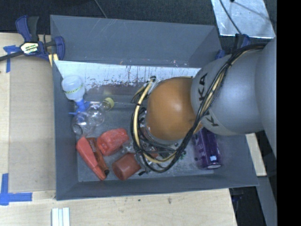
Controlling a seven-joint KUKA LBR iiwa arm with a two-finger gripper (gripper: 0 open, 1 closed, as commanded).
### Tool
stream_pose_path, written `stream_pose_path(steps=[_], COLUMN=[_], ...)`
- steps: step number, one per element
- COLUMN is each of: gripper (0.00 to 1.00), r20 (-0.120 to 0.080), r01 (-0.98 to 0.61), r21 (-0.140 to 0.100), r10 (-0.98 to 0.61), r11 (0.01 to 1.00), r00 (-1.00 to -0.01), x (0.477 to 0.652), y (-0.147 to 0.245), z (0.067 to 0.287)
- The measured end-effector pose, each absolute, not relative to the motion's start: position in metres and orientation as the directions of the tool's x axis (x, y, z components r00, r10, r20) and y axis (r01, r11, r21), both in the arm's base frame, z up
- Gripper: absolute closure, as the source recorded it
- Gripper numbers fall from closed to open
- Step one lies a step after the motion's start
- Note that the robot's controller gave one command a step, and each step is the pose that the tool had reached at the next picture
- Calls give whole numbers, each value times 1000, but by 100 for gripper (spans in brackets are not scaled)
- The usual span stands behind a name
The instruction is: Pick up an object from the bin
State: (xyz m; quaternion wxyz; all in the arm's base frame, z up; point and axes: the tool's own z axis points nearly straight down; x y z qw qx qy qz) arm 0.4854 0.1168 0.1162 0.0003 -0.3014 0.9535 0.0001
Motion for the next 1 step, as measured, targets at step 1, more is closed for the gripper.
stream_pose_path(steps=[1], gripper=[100], r20=[-3], r01=[-575], r21=[-1], r10=[-575], r11=[818], r00=[-818], x=[486], y=[117], z=[129])
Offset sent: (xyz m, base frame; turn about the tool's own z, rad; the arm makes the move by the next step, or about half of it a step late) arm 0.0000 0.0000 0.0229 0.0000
